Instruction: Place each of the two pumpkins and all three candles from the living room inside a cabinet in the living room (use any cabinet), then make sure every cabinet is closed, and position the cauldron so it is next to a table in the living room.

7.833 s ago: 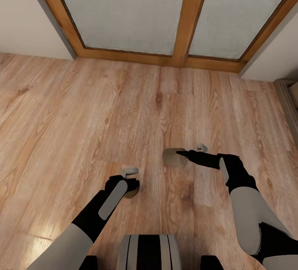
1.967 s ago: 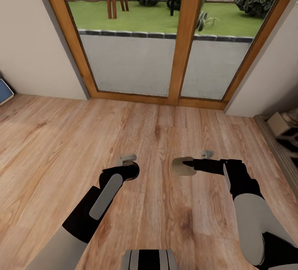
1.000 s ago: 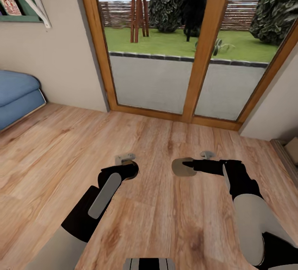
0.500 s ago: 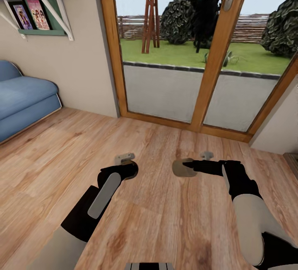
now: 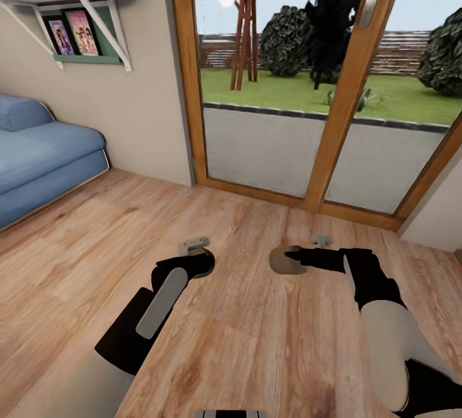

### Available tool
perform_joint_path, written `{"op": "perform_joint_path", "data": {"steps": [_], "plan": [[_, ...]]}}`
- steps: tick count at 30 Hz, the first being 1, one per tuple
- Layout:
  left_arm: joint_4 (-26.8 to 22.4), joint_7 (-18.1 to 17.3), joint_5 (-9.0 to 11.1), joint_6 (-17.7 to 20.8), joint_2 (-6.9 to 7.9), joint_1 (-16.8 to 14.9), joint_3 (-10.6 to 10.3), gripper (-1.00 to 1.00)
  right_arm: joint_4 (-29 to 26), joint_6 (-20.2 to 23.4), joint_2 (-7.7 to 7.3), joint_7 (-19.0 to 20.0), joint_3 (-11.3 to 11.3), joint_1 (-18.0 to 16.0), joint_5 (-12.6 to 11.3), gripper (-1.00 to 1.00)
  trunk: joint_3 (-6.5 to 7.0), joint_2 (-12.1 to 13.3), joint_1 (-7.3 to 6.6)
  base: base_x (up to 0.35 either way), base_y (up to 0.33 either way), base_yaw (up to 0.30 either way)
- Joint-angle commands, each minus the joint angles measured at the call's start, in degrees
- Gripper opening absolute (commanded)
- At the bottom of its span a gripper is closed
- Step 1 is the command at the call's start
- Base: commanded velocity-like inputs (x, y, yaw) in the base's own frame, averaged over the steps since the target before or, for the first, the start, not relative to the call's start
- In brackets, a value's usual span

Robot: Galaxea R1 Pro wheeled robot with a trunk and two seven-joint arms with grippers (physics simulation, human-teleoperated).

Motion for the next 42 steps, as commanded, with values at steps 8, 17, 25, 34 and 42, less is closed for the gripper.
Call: {"op": "perform_joint_path", "data": {"steps": [8,17,25,34,42], "plan": [[0.16,-0.04,-0.18,0.06,0.0,0.0,-0.08,-1.0,3.5,-4.5,0.02,-0.44,0.05,0.0,-0.1,-1.0,0.77,0.05,-0.11,0.0,0.0,0.277],[0.79,-0.04,-0.04,-0.02,-0.16,0.0,-0.08,-1.0,5.69,-5.58,0.04,-0.45,0.01,0.0,-0.1,-1.0,2.76,0.17,-0.34,0.0,0.0,0.049],[1.11,-0.04,0.2,-0.02,-0.49,0.0,-0.14,-1.0,8.78,-6.93,-0.03,-2.24,-0.03,0.0,-0.1,-1.0,4.33,2.13,-1.47,0.0,0.0,0.0],[3.29,-0.19,1.55,-0.13,-0.69,0.34,-0.18,-1.0,13.8,-10.31,0.02,-3.84,-0.04,0.0,-0.12,-1.0,5.95,5.74,-3.44,0.0,0.0,0.124],[6.41,-0.22,3.71,-3.79,-0.73,0.35,-0.34,-1.0,16.54,-13.48,0.11,-5.25,0.05,0.0,-0.1,-1.0,6.48,6.94,-4.1,0.0,0.0,0.285]]}}
